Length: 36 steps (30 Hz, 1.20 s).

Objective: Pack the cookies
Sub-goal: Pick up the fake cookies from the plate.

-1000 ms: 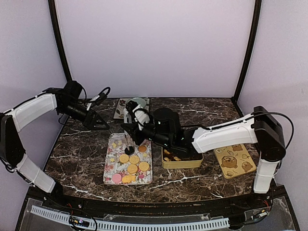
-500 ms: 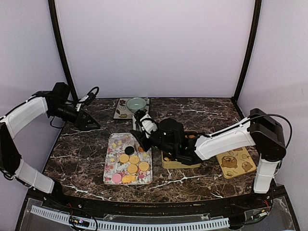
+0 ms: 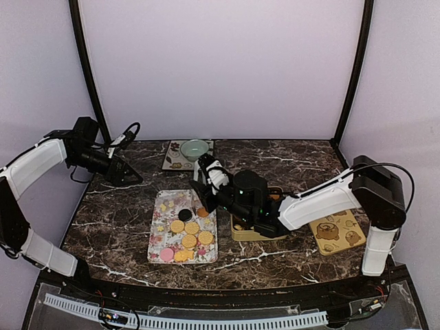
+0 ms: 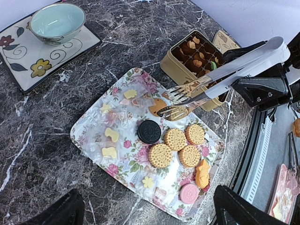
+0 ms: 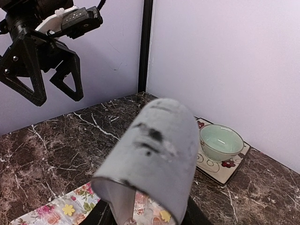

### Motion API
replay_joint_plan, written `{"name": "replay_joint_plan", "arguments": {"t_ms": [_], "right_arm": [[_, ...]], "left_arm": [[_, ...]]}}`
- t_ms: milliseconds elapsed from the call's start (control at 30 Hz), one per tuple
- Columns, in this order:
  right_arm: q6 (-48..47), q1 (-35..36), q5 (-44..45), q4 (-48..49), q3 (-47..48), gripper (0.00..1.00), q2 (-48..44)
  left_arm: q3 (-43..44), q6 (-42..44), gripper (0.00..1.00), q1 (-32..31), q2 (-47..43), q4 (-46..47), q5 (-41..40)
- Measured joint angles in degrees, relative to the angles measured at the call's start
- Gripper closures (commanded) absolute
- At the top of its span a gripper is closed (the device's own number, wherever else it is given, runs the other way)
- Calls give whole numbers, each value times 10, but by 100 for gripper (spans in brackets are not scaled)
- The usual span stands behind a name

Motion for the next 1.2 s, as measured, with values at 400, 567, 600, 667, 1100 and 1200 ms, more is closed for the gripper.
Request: {"name": "replay_joint_plan", "arguments": {"t_ms": [400,567,600,667,1100,1200], "right_arm": [[1,-7,12,45,-12,61,30],[5,-11,13,54,-23,61,35],[5,-11,13,56,-24,61,35],[7,-11,14,64,-29,60,35],[17,-10,7,97,-20,65,57],[15,-10,7,94,-17,67,59]], "left_arm": [[0,0,1,0,0,0,2],[0,0,1,0,0,0,2],[0,0,1,0,0,0,2],[0,0,1,0,0,0,2],[0,0,1,0,1,0,3],[0,0,1,0,1,-1,3]]}}
